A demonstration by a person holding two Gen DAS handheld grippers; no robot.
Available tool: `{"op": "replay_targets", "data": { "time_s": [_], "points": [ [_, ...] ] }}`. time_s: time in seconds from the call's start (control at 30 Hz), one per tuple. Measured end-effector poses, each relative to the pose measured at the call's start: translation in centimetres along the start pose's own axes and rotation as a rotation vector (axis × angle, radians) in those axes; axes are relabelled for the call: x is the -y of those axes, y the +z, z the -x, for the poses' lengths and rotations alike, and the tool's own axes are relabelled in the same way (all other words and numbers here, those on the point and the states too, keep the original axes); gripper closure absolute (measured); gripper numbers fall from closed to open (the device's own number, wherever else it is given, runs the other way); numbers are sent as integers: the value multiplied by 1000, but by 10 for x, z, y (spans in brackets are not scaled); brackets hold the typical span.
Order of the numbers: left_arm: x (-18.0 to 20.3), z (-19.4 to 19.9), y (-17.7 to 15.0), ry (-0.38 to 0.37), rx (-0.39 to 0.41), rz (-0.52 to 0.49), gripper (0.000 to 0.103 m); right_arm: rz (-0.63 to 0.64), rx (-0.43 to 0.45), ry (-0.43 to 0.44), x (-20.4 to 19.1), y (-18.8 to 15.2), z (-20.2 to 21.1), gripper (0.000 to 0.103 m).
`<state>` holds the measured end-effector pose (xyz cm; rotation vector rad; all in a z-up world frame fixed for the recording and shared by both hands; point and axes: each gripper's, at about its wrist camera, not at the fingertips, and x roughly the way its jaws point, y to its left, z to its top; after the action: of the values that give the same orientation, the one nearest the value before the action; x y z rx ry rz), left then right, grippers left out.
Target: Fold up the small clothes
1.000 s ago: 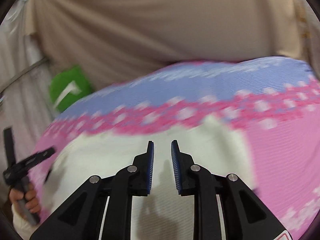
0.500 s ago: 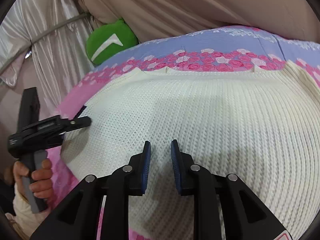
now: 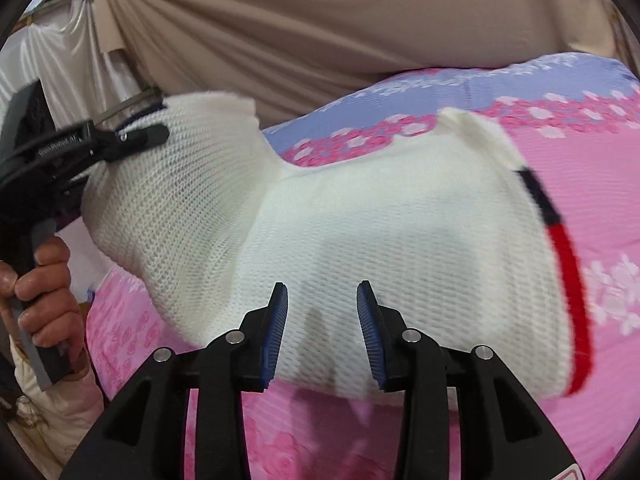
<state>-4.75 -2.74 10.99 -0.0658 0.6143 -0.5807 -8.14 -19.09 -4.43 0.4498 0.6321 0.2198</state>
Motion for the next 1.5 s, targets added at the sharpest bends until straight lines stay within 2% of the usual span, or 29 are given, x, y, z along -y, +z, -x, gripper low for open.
{"op": "replay_targets", "data": {
  "time_s": [0.07,0.17,0.27,0.3,0.37,0.4,0.47,0.53,0.57,0.63,0.73,0.77,0.83,0.9,0.93,0.97,1.0,1.03,1.1,1.17,1.23,1.3,1.33,1.4,1.43,1.5],
  "points": [
    [33,-21,-9,-48,-40,-55,78,-44,20,-23,18,-2,15,67],
    [75,-70,-35,-101,-163,-110,78,-104,40,-60,43,-5,36,67],
    [96,-117,-66,-85,-280,-138,78,-165,56,-92,68,-8,55,66],
    [101,-124,-76,-74,-280,-154,78,-183,59,-101,75,-8,62,66],
    [109,-115,-78,-36,-246,-193,75,-189,72,-121,82,-6,71,64],
    [108,-107,-75,-54,-243,-180,69,-187,81,-122,84,-1,76,62],
    [101,-89,-68,-109,-225,-139,67,-190,98,-80,84,12,82,60],
    [89,-66,-62,-129,-185,-125,65,-188,104,-29,82,27,82,48],
    [79,-50,-60,-123,-161,-118,59,-187,101,-14,79,34,80,45],
    [65,-29,-57,-96,-129,-103,54,-181,72,13,70,48,68,34],
    [33,-3,-56,-63,-112,-53,49,-183,1,49,63,62,40,33],
    [24,-1,-57,-46,-118,-38,45,-180,-20,49,60,64,33,33],
    [9,0,-64,4,-141,-22,45,-175,-74,23,56,66,10,32],
    [-3,-7,-74,46,-179,-6,45,-174,-125,33,54,65,-14,32],
    [-4,-12,-78,50,-197,1,45,-163,-146,37,52,65,-26,36],
    [-7,-16,-82,49,-216,10,45,-144,-152,33,49,66,-32,44],
    [-8,-20,-86,47,-230,18,45,-121,-153,23,45,69,-36,72],
    [-8,-22,-87,48,-233,16,45,-119,-140,50,42,73,-32,76],
    [-4,-23,-88,55,-230,1,45,-137,-50,163,44,83,-8,78],
    [1,-26,-88,46,-227,-12,45,-145,24,204,54,90,16,79],
    [5,-35,-90,42,-238,-26,45,-178,27,150,73,89,19,79],
    [7,-52,-96,57,-267,-39,43,-194,-86,44,101,77,-6,77],
    [6,-62,-100,65,-289,-38,43,-220,-120,24,112,70,-16,78],
    [3,-76,-108,64,-323,-13,43,-293,-80,103,123,61,-5,77],
    [2,-76,-108,62,-320,-4,43,-286,-65,96,120,61,4,71],
    [1,-72,-104,61,-320,-1,43,-224,-1,25,106,60,33,66]
  ]
}}
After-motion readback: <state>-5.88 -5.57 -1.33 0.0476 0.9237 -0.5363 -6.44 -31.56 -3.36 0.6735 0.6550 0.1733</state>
